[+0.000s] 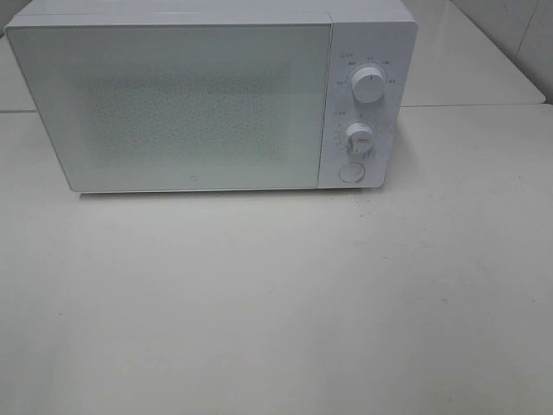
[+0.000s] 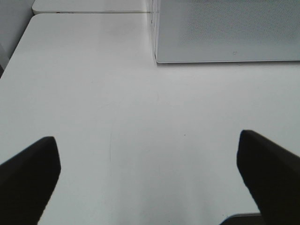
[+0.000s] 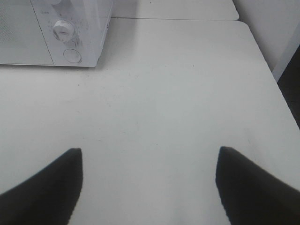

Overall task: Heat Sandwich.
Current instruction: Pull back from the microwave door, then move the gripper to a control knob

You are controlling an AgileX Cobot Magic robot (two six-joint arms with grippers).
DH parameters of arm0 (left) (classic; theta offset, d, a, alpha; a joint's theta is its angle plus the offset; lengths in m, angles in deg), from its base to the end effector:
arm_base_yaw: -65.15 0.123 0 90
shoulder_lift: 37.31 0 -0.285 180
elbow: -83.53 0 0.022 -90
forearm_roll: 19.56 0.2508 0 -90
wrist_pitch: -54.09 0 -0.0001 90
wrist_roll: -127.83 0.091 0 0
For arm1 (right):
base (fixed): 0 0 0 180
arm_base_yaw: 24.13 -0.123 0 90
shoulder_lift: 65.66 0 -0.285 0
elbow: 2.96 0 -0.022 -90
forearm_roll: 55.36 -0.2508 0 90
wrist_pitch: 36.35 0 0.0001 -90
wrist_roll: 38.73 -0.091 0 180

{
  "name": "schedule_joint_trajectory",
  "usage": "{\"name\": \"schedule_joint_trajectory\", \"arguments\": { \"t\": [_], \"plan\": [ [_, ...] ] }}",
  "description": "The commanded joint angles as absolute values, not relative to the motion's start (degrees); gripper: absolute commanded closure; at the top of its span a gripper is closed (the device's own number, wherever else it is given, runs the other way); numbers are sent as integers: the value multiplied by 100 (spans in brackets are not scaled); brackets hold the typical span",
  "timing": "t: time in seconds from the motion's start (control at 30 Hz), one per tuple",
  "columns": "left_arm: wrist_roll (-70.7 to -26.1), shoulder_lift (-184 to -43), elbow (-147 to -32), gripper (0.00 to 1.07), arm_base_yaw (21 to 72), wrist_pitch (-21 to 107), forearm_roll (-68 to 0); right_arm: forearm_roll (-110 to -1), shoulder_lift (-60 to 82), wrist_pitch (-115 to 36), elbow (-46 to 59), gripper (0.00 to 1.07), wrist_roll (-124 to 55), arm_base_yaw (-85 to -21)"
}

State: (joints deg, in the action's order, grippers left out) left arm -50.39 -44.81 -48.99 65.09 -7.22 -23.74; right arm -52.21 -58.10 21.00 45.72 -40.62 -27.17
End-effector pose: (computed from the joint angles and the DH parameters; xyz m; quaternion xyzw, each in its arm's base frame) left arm -0.0084 -0.0058 0.2819 0.0156 0.8487 -0.0285 0.5279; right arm -0.0027 -0.0044 0.2817 -0.0081 0.8364 -0.0039 0.5481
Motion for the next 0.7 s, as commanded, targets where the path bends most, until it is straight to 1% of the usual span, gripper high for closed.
{"name": "schedule_joint_trajectory", "arguments": {
  "t": [0.03, 0.23, 0.37, 0.7],
  "plan": [
    [-5068, -4378, -4887, 9, 6481, -722, -2397, -5221, -5810, 2008, 4435, 32, -4102, -2682],
    [-5068, -4378, -4887, 9, 6481, -722, -2397, -5215, -5392, 1693, 4292, 32, -4102, -2682],
    [-5068, -4378, -4887, 9, 6481, -722, -2397, -5209, -4824, 857, 4366, 32, -4102, -2682],
    [-5068, -4378, -4887, 9, 6481, -722, -2397, -5215, -3816, -358, 4618, 32, -4102, -2682]
  ]
}}
